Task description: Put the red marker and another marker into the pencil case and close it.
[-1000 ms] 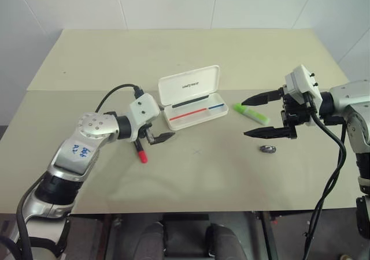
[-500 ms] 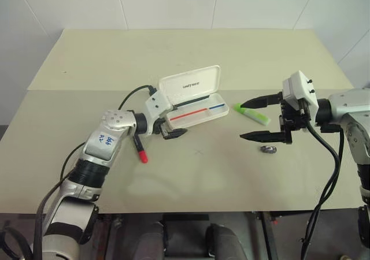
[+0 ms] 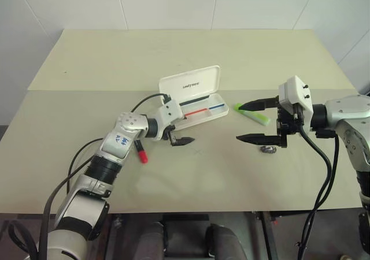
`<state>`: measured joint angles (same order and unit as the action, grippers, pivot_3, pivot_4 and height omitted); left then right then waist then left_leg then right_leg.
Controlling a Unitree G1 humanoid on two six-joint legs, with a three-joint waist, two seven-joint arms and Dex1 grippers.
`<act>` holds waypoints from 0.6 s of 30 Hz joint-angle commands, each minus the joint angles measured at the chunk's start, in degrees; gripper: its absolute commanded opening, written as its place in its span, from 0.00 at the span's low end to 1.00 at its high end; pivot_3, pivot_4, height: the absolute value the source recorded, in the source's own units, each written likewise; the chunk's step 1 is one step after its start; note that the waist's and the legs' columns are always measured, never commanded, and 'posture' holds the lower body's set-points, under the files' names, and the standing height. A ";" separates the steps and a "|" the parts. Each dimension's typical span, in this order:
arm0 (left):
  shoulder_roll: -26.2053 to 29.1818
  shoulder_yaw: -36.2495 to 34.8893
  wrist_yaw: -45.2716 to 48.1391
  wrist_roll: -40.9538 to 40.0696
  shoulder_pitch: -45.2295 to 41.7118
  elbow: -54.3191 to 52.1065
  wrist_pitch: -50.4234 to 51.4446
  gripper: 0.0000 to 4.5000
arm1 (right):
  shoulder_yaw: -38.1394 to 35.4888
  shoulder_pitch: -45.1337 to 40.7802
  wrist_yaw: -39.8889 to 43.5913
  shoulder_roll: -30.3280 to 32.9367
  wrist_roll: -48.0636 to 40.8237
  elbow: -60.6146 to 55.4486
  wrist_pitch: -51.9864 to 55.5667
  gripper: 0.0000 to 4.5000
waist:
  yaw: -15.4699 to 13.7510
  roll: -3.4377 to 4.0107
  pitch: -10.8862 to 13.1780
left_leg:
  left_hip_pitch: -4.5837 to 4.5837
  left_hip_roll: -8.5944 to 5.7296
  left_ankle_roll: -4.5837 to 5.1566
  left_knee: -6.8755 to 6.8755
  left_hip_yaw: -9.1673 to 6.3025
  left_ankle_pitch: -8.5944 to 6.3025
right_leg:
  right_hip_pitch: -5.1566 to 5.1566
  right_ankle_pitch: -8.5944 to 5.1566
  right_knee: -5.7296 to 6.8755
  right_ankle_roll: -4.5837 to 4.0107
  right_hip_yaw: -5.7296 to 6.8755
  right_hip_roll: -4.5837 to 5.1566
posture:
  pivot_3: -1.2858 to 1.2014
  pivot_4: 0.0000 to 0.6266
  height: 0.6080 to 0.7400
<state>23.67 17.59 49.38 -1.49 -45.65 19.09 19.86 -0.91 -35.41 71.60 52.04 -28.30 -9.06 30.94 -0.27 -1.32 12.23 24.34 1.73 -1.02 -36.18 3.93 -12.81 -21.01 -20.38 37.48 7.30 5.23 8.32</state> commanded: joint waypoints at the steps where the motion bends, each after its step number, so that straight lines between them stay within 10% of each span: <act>1: -0.73 0.69 -0.59 2.32 -2.46 2.37 -0.37 1.00 | -3.00 -0.19 -0.78 1.14 -1.32 -2.32 0.24 1.00 | -0.08 0.00 0.00 | 0.00 0.00 0.00 0.00 0.00 0.00 | 0.00 0.00 0.00 0.00 0.00 0.00 | 0.52 0.24 1.00; 7: -2.10 0.28 1.77 1.35 -3.05 2.97 2.96 0.96 | -2.77 -0.43 -1.46 1.14 -1.10 -2.03 0.21 1.00 | -0.10 -0.01 0.00 | -0.02 0.00 0.00 0.00 -0.01 0.00 | 0.02 0.00 0.00 0.00 0.01 0.00 | 0.52 0.24 1.00; 18: -2.36 -2.26 0.63 1.03 -3.64 2.61 2.28 0.20 | -2.13 -1.13 -2.00 0.60 -0.84 -1.59 -0.34 1.00 | -0.57 -0.01 -0.01 | -0.02 0.00 0.00 0.00 -0.02 0.00 | 0.03 0.00 -0.01 0.00 0.02 0.00 | 0.52 0.24 1.00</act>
<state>21.17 16.06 49.58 -0.16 -49.15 23.22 22.63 -1.05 -35.42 69.75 52.15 -28.50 -9.38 31.30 -0.84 -1.33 12.22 24.33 1.73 -1.01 -36.18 3.91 -12.82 -20.99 -20.38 37.46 7.30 5.24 8.32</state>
